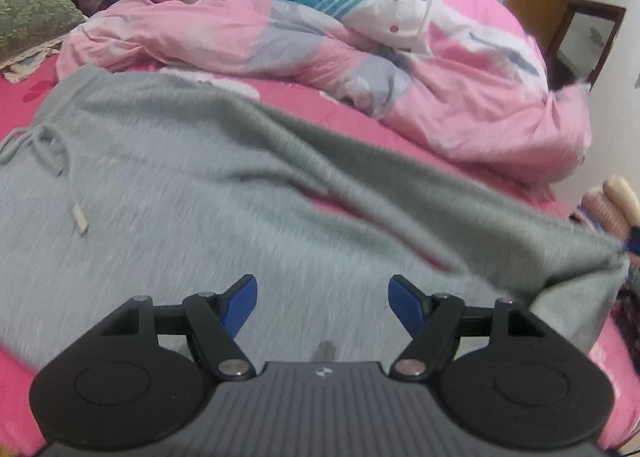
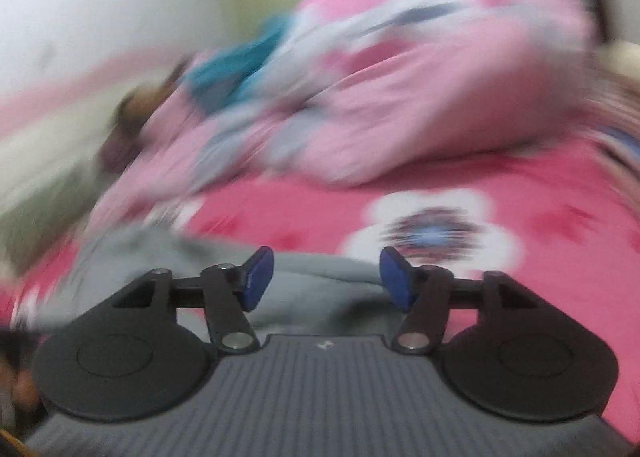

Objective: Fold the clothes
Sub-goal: 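Grasp a sweatpants leg with the right tool and pull it straight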

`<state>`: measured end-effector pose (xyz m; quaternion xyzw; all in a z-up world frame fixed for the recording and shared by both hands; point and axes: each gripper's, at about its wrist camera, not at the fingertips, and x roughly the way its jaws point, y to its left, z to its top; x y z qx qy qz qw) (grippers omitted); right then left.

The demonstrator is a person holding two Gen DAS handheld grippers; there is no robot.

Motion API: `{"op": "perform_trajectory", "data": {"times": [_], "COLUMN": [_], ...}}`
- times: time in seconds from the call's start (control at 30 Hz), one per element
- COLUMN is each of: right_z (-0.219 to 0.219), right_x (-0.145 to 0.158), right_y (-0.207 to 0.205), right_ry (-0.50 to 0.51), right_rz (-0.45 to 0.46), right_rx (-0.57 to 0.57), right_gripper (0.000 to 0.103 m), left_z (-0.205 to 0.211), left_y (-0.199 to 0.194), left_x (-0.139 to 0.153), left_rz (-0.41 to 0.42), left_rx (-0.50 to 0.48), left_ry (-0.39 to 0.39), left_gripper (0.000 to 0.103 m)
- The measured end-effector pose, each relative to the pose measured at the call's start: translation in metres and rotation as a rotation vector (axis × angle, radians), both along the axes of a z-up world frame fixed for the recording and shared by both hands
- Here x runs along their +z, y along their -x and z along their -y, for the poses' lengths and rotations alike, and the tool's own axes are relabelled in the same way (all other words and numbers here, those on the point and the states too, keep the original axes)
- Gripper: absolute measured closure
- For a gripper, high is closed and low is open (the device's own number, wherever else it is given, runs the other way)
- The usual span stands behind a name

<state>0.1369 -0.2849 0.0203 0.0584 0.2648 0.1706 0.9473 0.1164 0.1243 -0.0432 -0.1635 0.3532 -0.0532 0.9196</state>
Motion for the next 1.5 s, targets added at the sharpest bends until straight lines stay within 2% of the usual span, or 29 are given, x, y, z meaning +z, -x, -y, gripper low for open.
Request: {"op": "perform_trajectory", "data": {"times": [0.07,0.2,0.27,0.4,0.43,0.47,0.5,0.6,0.77,0.83,0.93,1.0,1.03,1.1,1.17,1.2,1.27,1.33,1.4,1.5], "right_z": [-0.047,-0.111,-0.129,-0.138,-0.14,-0.143,-0.145,-0.149,-0.142,-0.138,-0.13,-0.128,-0.127,-0.126,-0.127,-0.129,-0.137,-0.149,-0.167,-0.195], "right_x": [0.001,-0.009,-0.026,-0.072,-0.08,-0.086,-0.089,-0.066,-0.026,-0.037,-0.077,-0.104,-0.109,-0.1,-0.077,-0.064,-0.037,-0.015,0.0,0.012], "right_y": [-0.038,-0.111,-0.142,-0.172,-0.17,-0.167,-0.163,-0.168,-0.233,-0.264,-0.299,-0.316,-0.317,-0.311,-0.297,-0.288,-0.273,-0.261,-0.257,-0.257], "right_ry": [0.084,0.218,0.256,0.319,0.355,0.399,0.442,0.509,0.437,0.41,0.349,0.348,0.349,0.353,0.402,0.443,0.546,0.642,0.714,0.773], "right_rz": [-0.039,-0.11,-0.212,-0.489,-0.51,-0.519,-0.512,-0.386,-0.302,-0.331,-0.443,-0.529,-0.537,-0.516,-0.466,-0.431,-0.355,-0.286,-0.233,-0.172], "right_rx": [0.09,0.214,0.258,0.307,0.326,0.347,0.359,0.338,0.198,0.15,0.085,0.045,0.028,0.014,0.022,0.036,0.077,0.133,0.196,0.277], "right_gripper": [0.028,0.017,0.015,0.018,0.038,0.083,0.098,0.102,0.101,0.099,0.094,0.082,0.077,0.07,0.043,0.039,0.025,0.02,0.02,0.017], "left_z": [-0.004,-0.019,-0.029,-0.054,-0.062,-0.07,-0.076,-0.091,-0.113,-0.118,-0.124,-0.128,-0.13,-0.135,-0.139,-0.14,-0.14,-0.14,-0.142,-0.148], "left_y": [-0.024,-0.07,-0.093,-0.127,-0.133,-0.137,-0.138,-0.135,-0.13,-0.129,-0.128,-0.125,-0.124,-0.121,-0.12,-0.119,-0.12,-0.121,-0.121,-0.12], "left_x": [0.005,0.007,0.005,-0.011,-0.016,-0.021,-0.024,-0.03,-0.037,-0.038,-0.039,-0.039,-0.039,-0.037,-0.036,-0.035,-0.034,-0.033,-0.032,-0.032], "left_rz": [-0.008,0.011,0.034,0.063,0.066,0.065,0.064,0.063,0.07,0.078,0.09,0.095,0.098,0.099,0.098,0.097,0.091,0.088,0.097,0.098], "left_rx": [0.017,0.074,0.12,0.235,0.26,0.285,0.302,0.342,0.398,0.414,0.428,0.439,0.445,0.464,0.48,0.489,0.503,0.513,0.522,0.535], "left_ry": [-0.009,-0.039,-0.066,-0.106,-0.094,-0.076,-0.063,-0.041,-0.003,-0.001,0.022,0.03,0.033,0.045,0.055,0.051,0.028,0.005,-0.002,0.007], "left_gripper": [0.03,0.03,0.03,0.031,0.031,0.032,0.033,0.035,0.035,0.035,0.035,0.035,0.035,0.035,0.035,0.035,0.035,0.035,0.035,0.035]}}
